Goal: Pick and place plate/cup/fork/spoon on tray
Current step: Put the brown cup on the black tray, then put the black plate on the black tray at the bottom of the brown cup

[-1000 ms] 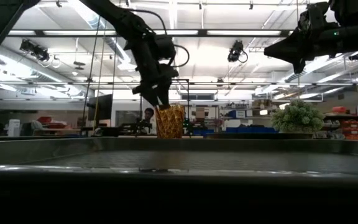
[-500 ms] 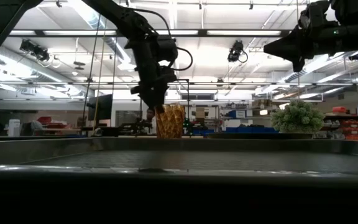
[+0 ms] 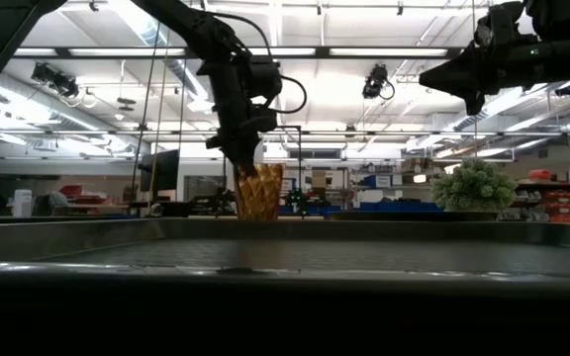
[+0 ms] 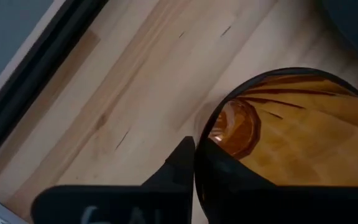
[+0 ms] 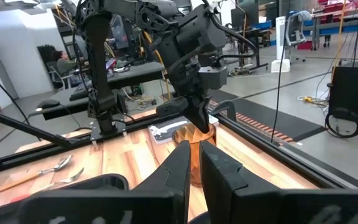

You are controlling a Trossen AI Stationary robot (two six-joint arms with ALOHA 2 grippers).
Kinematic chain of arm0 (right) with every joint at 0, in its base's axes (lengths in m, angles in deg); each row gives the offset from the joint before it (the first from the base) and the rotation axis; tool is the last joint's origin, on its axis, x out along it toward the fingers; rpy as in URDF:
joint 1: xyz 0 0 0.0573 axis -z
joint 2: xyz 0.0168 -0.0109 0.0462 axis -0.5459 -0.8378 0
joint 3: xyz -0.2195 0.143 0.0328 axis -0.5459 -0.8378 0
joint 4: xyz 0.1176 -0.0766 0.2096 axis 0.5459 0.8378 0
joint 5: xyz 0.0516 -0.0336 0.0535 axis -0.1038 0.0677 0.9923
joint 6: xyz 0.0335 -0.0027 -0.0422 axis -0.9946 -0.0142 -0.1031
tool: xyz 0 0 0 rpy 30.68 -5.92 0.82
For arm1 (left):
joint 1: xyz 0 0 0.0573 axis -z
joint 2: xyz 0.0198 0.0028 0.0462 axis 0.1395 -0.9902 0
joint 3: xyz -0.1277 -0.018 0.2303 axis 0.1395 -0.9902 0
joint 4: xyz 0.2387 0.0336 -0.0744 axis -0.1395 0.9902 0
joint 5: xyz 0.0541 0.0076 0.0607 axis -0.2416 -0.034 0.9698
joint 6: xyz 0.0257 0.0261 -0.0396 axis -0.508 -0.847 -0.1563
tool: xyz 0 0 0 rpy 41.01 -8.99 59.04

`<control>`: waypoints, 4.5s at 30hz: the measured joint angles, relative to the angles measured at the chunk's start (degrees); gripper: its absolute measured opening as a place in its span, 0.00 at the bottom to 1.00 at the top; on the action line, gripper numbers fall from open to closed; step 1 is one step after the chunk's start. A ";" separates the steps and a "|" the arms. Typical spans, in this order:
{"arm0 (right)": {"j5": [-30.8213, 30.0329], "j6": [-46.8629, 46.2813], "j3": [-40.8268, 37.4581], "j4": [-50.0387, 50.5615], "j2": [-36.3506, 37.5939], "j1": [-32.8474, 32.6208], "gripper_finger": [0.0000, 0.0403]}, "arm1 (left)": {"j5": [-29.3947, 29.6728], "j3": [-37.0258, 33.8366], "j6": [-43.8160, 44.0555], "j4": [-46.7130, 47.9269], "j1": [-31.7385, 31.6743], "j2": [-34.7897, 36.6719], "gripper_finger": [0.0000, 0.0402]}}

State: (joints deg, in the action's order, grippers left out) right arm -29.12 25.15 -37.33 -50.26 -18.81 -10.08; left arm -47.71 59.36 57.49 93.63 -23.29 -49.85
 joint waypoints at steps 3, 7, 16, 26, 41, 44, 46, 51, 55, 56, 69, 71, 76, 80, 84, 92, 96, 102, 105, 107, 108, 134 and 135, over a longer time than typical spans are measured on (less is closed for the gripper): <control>0.00 0.00 -0.01 0.00 0.00 0.00 0.10 | 0.24 1.20 -0.27 1.17 0.03 -0.10 0.03; 0.00 -0.02 0.00 0.00 0.00 0.00 0.10 | 0.80 5.62 -0.30 3.33 0.84 -0.15 0.04; -3.60 0.00 0.01 0.00 0.02 0.69 0.09 | -9.57 13.87 1.98 8.94 8.23 -0.13 0.04; -3.50 -0.50 0.01 0.49 -0.04 4.52 0.04 | -7.96 15.98 7.26 1.08 22.63 -0.47 0.04; -1.47 0.15 0.04 0.65 -3.43 6.10 0.02 | -8.73 39.81 4.78 -0.56 35.13 -22.38 0.04; -1.51 0.59 0.04 0.46 -3.43 6.10 0.03 | -8.90 45.90 3.78 1.52 35.52 -26.76 0.04; -1.51 0.66 0.04 0.49 -3.43 6.10 0.03 | -8.65 44.46 3.22 -1.84 35.43 -27.26 0.04; -1.49 0.56 0.04 0.63 -3.43 6.08 0.03 | -5.03 43.61 1.12 -4.13 35.89 -28.28 0.04; -1.49 0.63 0.04 0.48 -3.43 6.08 0.03 | 1.01 43.54 -2.07 -4.09 36.69 -29.11 0.04; -1.51 0.64 0.04 0.45 -3.43 6.08 0.03 | 2.20 43.54 -2.86 -3.98 36.80 -29.00 0.04; -1.49 0.48 0.04 0.48 -3.43 5.97 0.03 | 6.63 43.56 -6.26 -5.25 37.05 -29.00 0.04; -1.49 0.48 0.04 0.48 -3.43 5.97 0.03 | 6.80 43.56 -6.31 -5.45 37.04 -29.00 0.04; -1.49 0.48 0.04 0.48 -3.43 5.97 0.03 | 6.80 43.56 -6.70 -5.16 37.00 -29.00 0.06; -1.49 0.48 0.04 0.48 -3.43 5.97 0.03 | 6.92 43.54 -6.69 -5.07 37.00 -29.00 0.12; -1.49 0.47 0.04 0.48 -3.43 5.97 0.03 | 6.97 43.54 -6.68 -5.07 37.00 -29.00 0.19; -1.49 0.48 0.01 0.48 -3.43 5.97 0.03 | 6.97 43.52 -6.77 -6.17 37.00 -29.00 0.29; -1.49 0.46 0.01 0.48 -3.43 5.97 0.03 | 7.93 43.52 -7.84 -7.08 37.03 -29.00 0.33; -1.49 0.46 0.01 0.48 -3.43 5.97 0.03 | 9.14 43.52 -9.80 -7.35 36.37 -29.00 0.41; -1.49 0.46 -0.01 0.46 -3.43 5.97 0.03 | 9.16 43.52 -11.49 -7.06 35.87 -29.00 0.45; -1.49 0.27 -0.01 0.41 -3.43 5.97 0.04 | 9.16 43.52 -12.39 -6.66 35.71 -29.00 0.46; -1.49 0.06 -0.01 0.29 -3.43 5.97 0.04 | 9.16 43.52 -12.72 -6.63 35.63 -29.00 0.46; -8.02 -4.31 -0.01 -1.25 -3.28 6.05 0.04 | 15.99 43.76 -24.95 6.27 37.96 -19.52 0.43; -8.02 -4.33 -0.01 -1.22 -3.28 6.03 0.04 | 16.26 43.76 -24.19 8.22 37.72 -19.52 0.43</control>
State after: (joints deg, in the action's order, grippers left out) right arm -37.14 20.82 -37.34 -51.48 -22.08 -4.05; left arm -31.45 103.12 33.30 101.85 14.43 -69.37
